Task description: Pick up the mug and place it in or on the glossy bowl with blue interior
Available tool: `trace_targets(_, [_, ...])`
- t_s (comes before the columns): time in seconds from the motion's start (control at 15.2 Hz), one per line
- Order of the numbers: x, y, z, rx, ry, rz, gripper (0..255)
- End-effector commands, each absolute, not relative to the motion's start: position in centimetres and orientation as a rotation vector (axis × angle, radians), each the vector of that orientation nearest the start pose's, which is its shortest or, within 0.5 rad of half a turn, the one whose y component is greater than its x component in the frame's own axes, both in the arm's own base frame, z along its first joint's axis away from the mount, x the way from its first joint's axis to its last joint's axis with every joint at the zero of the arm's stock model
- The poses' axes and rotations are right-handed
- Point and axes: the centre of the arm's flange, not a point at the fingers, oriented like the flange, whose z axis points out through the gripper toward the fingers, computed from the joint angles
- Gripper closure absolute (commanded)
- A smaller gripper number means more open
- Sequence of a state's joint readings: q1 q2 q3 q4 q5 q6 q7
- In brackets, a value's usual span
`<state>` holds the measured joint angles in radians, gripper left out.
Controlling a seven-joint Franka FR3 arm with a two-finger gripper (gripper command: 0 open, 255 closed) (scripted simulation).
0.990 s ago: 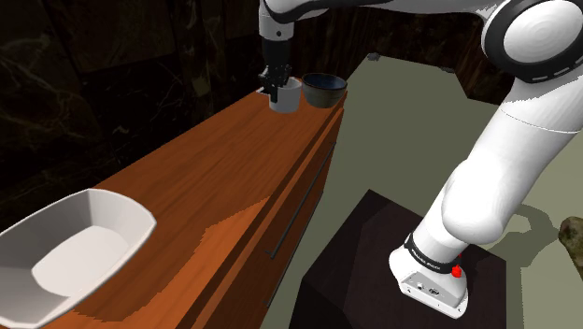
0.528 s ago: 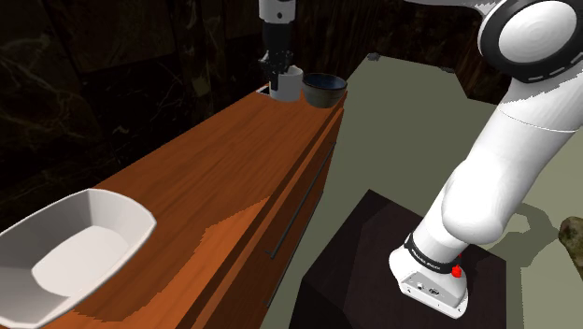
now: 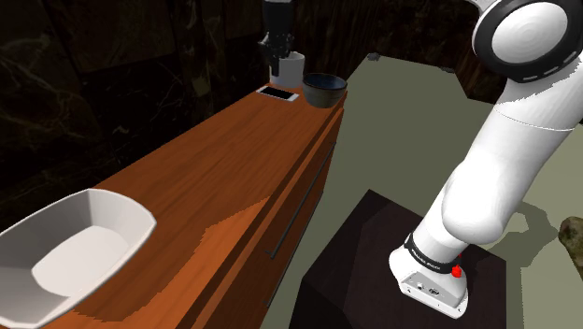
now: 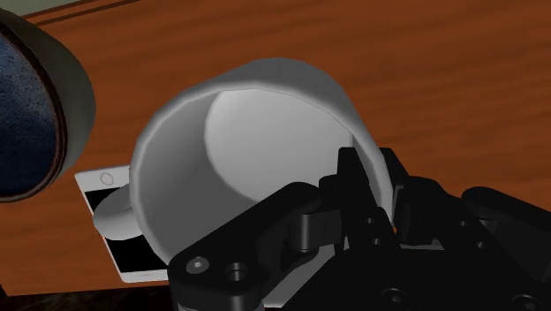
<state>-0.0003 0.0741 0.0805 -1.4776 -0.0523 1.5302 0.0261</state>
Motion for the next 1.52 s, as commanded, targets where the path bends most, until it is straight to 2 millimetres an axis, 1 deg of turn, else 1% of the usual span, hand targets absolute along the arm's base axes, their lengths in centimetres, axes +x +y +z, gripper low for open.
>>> trace_targets(0.0, [57.1, 3.8, 63.4, -3.188, -0.084, 0.030, 255])
trace_targets(0.07, [57.1, 3.8, 63.6, -3.188, -0.084, 0.030, 255])
trace_targets(1.45, [59.2, -23.8, 64.6, -3.188, -0.084, 0.030, 255])
